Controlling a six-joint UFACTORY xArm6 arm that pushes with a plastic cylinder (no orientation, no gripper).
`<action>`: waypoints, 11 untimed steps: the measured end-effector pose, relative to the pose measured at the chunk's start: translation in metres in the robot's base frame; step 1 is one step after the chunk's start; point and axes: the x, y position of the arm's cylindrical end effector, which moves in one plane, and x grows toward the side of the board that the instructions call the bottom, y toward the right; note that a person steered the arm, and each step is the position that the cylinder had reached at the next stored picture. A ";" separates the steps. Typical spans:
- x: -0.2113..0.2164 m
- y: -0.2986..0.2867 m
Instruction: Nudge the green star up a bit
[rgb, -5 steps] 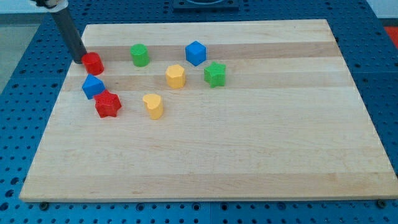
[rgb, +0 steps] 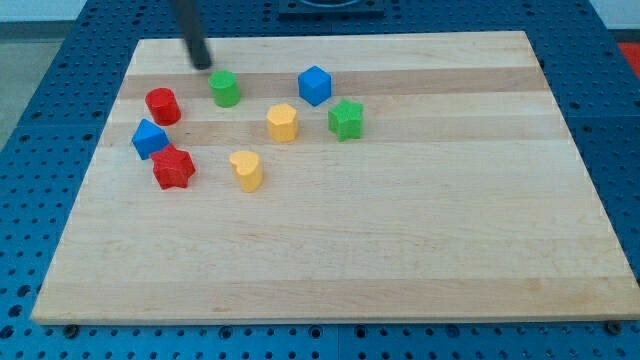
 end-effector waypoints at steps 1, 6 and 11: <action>-0.004 0.140; 0.182 0.226; 0.173 0.140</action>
